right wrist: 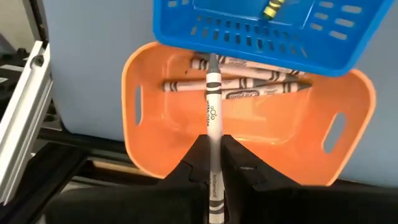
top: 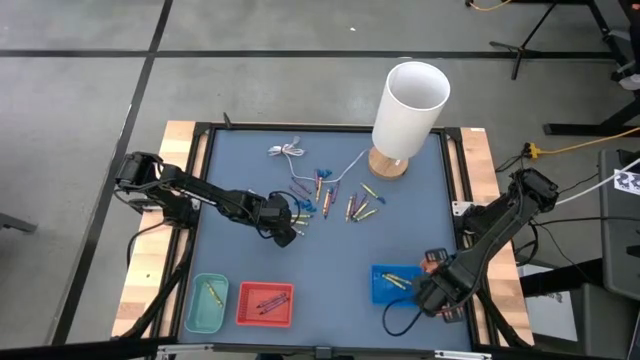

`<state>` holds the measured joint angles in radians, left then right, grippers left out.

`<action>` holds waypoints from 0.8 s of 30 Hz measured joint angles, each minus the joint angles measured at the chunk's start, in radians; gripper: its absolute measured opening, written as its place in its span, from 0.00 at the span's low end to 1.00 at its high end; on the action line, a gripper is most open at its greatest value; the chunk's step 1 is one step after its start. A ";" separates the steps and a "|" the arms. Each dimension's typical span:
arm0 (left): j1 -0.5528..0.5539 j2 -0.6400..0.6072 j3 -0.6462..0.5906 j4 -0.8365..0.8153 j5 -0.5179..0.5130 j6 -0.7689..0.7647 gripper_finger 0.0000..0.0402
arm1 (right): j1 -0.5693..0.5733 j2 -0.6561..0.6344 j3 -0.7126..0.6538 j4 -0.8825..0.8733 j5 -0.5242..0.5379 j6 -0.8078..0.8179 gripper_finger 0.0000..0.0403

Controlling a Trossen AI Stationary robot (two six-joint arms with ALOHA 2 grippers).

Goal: Sort crayons
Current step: Put the gray crayon into the orange bin

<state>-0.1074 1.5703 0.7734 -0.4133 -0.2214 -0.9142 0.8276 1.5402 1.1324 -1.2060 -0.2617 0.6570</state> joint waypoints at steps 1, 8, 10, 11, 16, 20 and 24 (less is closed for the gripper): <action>0.000 0.000 0.000 0.000 0.000 0.000 0.30 | -0.001 0.000 0.000 0.000 0.005 0.000 0.04; 0.000 0.000 0.000 0.000 0.002 0.000 0.30 | -0.003 0.000 0.000 0.000 0.025 0.000 0.07; 0.000 0.000 0.000 0.000 0.002 0.000 0.30 | -0.003 0.000 0.000 -0.001 0.024 0.000 0.12; 0.000 0.000 0.000 0.000 0.002 0.000 0.30 | -0.003 0.000 0.000 -0.001 0.024 0.000 0.14; 0.000 0.000 0.000 0.000 0.002 -0.001 0.30 | -0.003 0.000 0.000 -0.001 0.024 0.000 0.27; 0.000 0.000 0.000 0.000 0.002 -0.003 0.30 | -0.003 0.000 0.000 -0.001 0.024 0.000 0.32; 0.000 0.000 0.000 -0.003 0.002 -0.041 0.30 | -0.003 0.000 0.000 0.000 0.024 -0.001 0.33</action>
<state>-0.1074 1.5706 0.7734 -0.4158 -0.2193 -0.9555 0.8246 1.5402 1.1324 -1.2064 -0.2379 0.6564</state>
